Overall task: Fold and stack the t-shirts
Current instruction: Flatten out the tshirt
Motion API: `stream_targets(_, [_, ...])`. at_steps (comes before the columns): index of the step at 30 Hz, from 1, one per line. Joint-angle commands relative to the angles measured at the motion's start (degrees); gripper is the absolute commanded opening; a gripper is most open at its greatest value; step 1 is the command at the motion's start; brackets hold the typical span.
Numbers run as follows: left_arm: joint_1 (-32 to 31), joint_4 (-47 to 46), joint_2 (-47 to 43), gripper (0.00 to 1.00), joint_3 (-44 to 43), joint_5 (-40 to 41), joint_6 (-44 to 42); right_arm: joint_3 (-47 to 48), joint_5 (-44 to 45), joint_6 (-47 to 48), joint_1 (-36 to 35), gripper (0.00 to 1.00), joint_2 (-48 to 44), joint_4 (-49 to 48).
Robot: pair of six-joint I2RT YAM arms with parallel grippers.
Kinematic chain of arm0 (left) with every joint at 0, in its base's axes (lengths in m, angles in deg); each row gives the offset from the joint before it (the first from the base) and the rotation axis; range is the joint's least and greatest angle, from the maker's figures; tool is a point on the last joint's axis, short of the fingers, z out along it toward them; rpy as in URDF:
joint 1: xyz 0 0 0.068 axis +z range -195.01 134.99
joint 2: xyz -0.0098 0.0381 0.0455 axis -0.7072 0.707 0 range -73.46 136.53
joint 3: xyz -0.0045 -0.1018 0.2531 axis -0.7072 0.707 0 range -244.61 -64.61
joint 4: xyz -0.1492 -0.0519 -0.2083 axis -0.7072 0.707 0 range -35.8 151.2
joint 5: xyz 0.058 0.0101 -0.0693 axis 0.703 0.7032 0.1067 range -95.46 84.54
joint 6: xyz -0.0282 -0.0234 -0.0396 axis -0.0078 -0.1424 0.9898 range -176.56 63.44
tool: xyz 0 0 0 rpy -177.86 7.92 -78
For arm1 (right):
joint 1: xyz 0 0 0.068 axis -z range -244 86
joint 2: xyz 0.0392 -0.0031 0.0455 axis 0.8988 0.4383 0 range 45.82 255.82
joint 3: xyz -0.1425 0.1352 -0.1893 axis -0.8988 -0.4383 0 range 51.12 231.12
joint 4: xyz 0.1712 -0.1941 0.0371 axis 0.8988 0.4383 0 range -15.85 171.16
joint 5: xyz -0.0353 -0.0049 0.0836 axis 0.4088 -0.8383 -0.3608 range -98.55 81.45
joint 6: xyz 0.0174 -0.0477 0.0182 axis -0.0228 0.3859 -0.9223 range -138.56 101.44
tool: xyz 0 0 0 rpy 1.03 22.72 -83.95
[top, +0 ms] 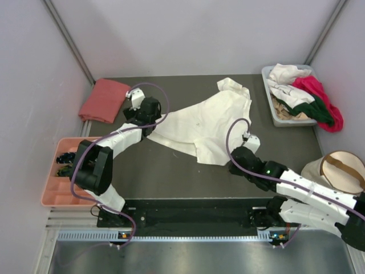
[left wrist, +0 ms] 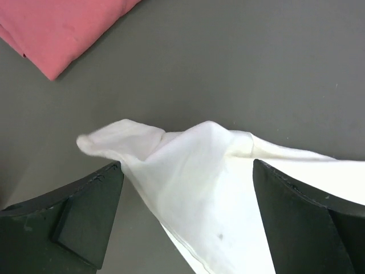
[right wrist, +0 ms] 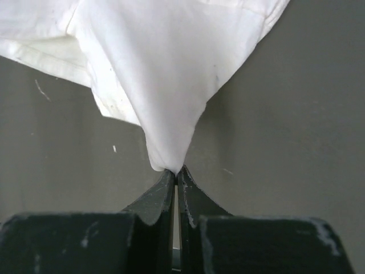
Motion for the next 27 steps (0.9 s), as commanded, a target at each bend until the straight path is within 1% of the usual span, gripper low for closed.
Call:
stream_targets(1, [-0.4,0.9,-3.9,0.99,1.2,1.1,0.5,0.8,8.4,-2.9,-0.8,0.0,-6.1,12.3])
stream_targets(4, [-0.4,1.0,-3.9,0.99,2.0,1.3,0.5,2.2,11.5,-2.9,-0.8,0.0,-8.5,16.1])
stream_targets(10, [-1.2,3.9,-3.7,0.99,3.8,-0.4,3.5,5.4,15.3,-4.4,-0.5,0.0,-8.9,22.6])
stream_targets(13, [-1.4,4.6,-4.7,0.99,5.8,0.0,4.6,6.2,16.9,-4.6,-0.3,0.0,-9.9,23.5])
stream_targets(19, [-1.2,9.2,-5.7,0.99,7.3,4.1,7.2,6.9,18.2,-4.1,0.1,0.0,-11.2,25.1])
stream_targets(22, [0.9,9.3,-6.3,0.99,8.4,2.4,8.2,6.9,17.9,-3.8,0.3,0.0,-11.3,24.8])
stream_targets(23, [3.0,8.9,-6.6,0.98,9.4,1.3,8.5,6.8,17.5,-3.6,0.3,0.0,-11.2,24.6])
stream_targets(25, [5.2,7.6,-7.6,0.96,10.5,-1.9,8.9,6.9,17.1,-3.0,0.4,0.0,-10.9,24.1])
stream_targets(27, [7.2,7.1,-7.9,0.93,11.5,-3.3,8.8,6.8,16.7,-2.5,0.4,0.0,-10.7,23.9])
